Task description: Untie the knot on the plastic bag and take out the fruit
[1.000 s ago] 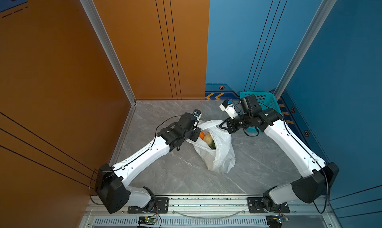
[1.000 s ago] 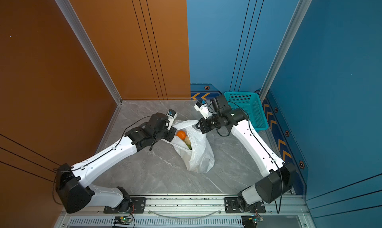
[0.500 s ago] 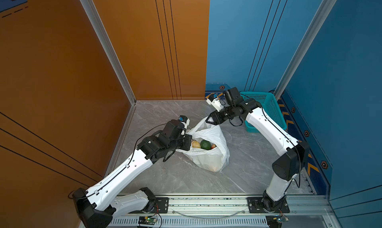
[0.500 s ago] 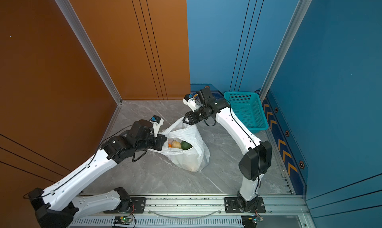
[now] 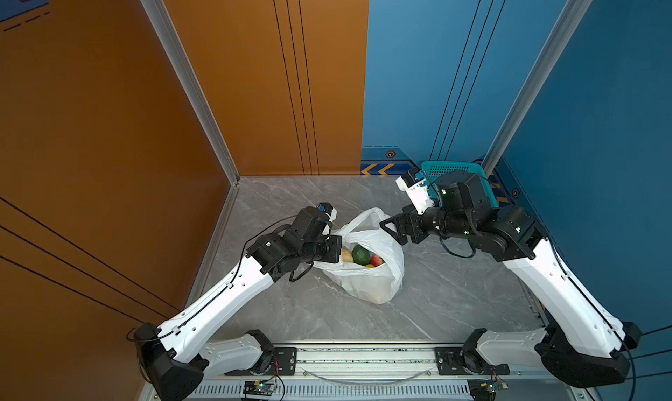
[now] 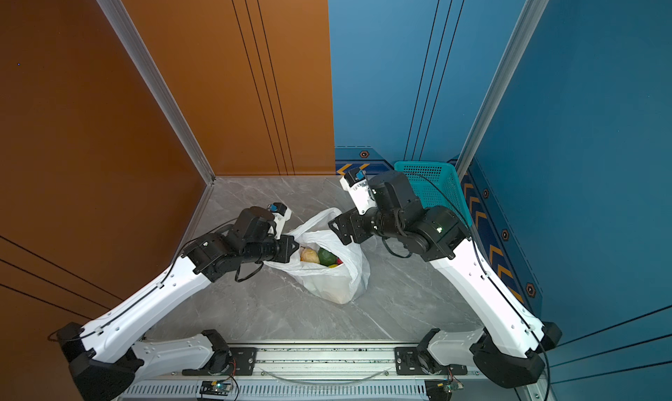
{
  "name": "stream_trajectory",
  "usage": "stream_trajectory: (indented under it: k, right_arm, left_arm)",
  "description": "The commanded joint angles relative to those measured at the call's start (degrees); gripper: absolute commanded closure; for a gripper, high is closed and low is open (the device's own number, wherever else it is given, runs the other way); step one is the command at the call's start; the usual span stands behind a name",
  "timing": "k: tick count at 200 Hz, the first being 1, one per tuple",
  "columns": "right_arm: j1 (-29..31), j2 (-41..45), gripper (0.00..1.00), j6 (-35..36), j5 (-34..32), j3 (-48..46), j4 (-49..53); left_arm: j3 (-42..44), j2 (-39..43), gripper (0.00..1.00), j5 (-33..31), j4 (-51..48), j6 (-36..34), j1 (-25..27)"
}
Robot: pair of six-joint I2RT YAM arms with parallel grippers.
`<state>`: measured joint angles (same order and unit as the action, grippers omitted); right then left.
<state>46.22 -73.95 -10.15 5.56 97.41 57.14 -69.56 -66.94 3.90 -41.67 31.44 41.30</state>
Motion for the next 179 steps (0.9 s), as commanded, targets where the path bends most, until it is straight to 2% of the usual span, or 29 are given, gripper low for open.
stream_trajectory:
  k: [1,12,32,59,67,79,94,99,102,109,123,148,171,179]
  right_arm:
    - [6.98,-1.56,0.08,1.36,-13.21,-5.45,2.10]
    - [10.65,-1.76,0.04,4.33,-20.87,-7.40,0.29]
    - [14.57,-3.11,0.00,9.96,-30.39,-10.29,-3.86]
    - [15.66,-6.08,0.00,15.58,-36.24,-13.08,-8.90]
    - [15.74,-6.51,0.03,16.85,-38.07,-14.26,-11.25]
    - [15.72,-6.41,0.19,18.85,-39.91,-16.56,-15.16]
    - [15.75,-5.70,0.63,20.23,-41.46,-18.63,-18.77]
    - [15.64,-5.19,0.73,20.49,-41.64,-19.15,-19.43]
    - [15.49,-4.73,0.80,20.53,-41.60,-19.52,-19.72]
    - [15.23,-3.96,0.88,20.46,-41.33,-19.83,-19.79]
    - [14.03,-0.68,1.00,19.42,-38.88,-21.05,-19.71]
    - [6.96,7.72,1.00,13.75,-30.90,-23.70,-17.41]
    - [-5.42,16.16,1.00,8.63,-17.01,-27.55,-15.82]
    - [-11.37,18.13,1.00,7.60,-12.80,-28.79,-14.99]
  left_arm:
    - [-2.57,0.14,1.00,2.38,-0.56,1.80,0.79]
    - [-2.87,0.01,1.00,3.08,-0.45,2.19,1.05]
    - [-3.15,-0.15,1.00,3.88,-0.17,3.00,1.97]
    - [-3.13,0.46,1.00,3.35,-0.03,4.02,2.99]
    - [-2.83,0.87,1.00,3.25,0.26,4.49,3.11]
    - [-2.19,1.52,1.00,3.14,0.92,5.06,3.17]
    - [-1.65,1.85,1.00,2.90,0.98,5.14,3.15]
    - [-1.36,1.89,1.00,2.87,0.93,5.13,3.14]
    - [-1.24,1.89,1.00,2.80,0.92,5.12,3.14]
    - [-0.92,2.01,1.00,2.71,0.95,5.12,3.17]
    - [-0.16,2.22,1.00,2.27,0.99,5.13,2.95]
    - [1.83,2.98,1.00,1.94,0.99,5.32,1.73]
    - [4.71,4.23,1.00,3.41,1.76,6.19,-0.63]
    - [5.68,4.68,1.00,4.10,2.38,6.51,-1.45]
